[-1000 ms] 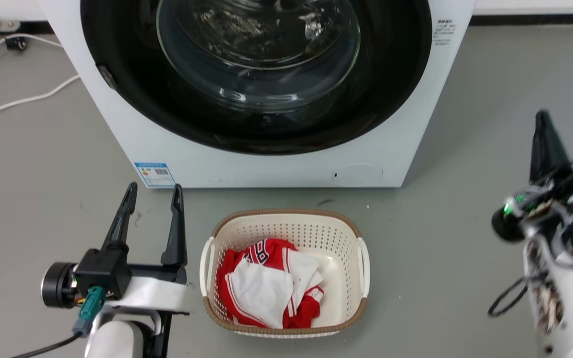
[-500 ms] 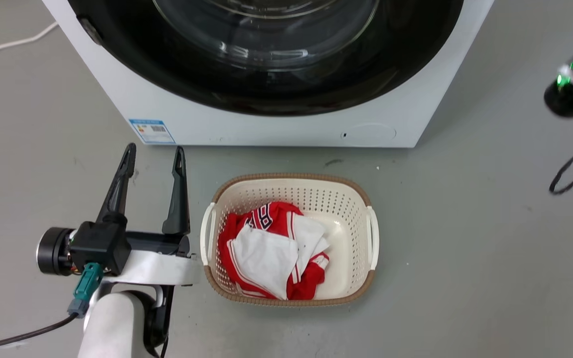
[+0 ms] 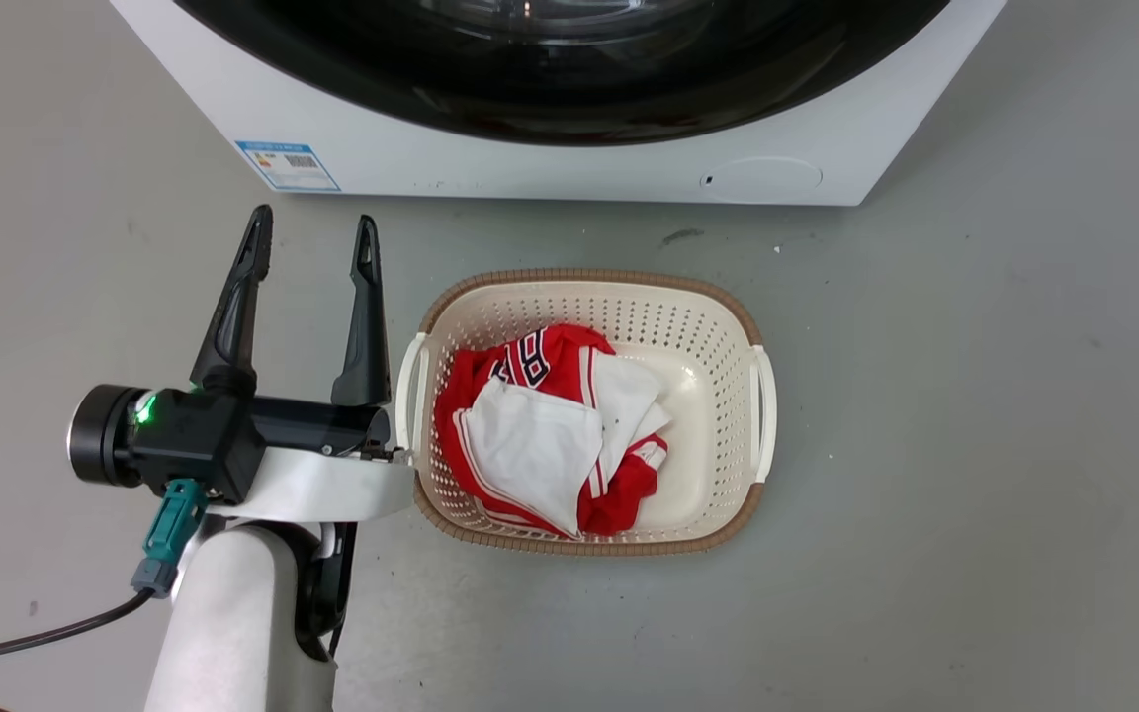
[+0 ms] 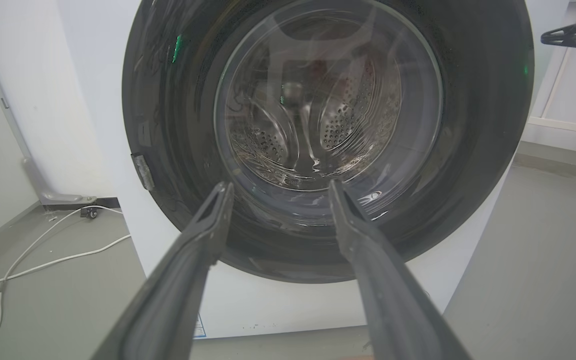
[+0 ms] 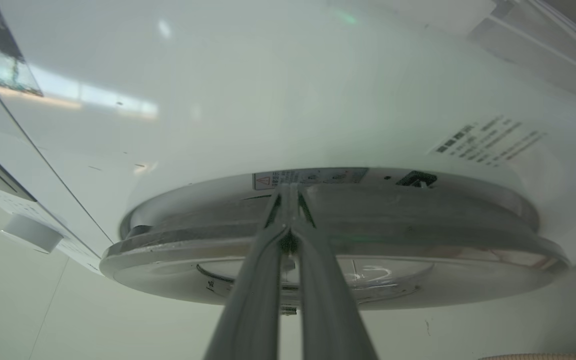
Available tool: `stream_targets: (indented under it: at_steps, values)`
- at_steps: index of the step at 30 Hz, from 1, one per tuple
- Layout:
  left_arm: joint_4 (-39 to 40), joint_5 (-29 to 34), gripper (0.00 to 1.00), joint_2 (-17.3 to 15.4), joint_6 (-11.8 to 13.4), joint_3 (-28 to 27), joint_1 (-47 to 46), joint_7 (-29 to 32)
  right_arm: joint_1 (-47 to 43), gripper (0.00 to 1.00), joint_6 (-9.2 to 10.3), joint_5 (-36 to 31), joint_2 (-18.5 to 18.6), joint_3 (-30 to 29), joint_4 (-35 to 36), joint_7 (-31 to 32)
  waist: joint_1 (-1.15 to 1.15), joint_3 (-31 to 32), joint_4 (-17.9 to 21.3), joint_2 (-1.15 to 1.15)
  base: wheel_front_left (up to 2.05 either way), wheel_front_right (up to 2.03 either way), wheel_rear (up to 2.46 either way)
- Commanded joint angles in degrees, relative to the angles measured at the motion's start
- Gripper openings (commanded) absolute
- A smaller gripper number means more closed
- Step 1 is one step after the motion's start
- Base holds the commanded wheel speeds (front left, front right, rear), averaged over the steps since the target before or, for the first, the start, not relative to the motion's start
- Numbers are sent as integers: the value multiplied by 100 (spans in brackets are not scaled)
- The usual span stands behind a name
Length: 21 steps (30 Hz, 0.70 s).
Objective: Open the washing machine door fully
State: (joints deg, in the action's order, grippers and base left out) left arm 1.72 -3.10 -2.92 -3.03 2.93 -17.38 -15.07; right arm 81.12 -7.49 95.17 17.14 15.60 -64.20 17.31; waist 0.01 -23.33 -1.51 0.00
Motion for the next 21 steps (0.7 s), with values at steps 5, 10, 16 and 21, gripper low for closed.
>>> stream_targets:
  at_steps: [5, 10, 16, 21]
  values:
    - [41, 18, 100, 5, 39, 56, -160, -14, 334, 0, 0, -137, -86, 165, -306, 178, -1, -194, -37, 0, 0, 0, 0]
    - [47, 25, 100, 5, 54, 109, -217, -14, 516, 0, 0, -224, -169, 273, -522, 323, -1, -332, -53, 0, 0, 0, 0]
    - [22, 16, 100, 5, 99, 149, -280, -14, 527, 0, 1, -163, -317, 348, -614, 911, -1, -397, -47, 0, 0, 0, 0]
    - [-14, 3, 100, 5, 109, 180, -308, -14, 334, 0, 0, -148, -377, 389, -510, 1304, -1, -387, -24, 0, 0, 0, 0]
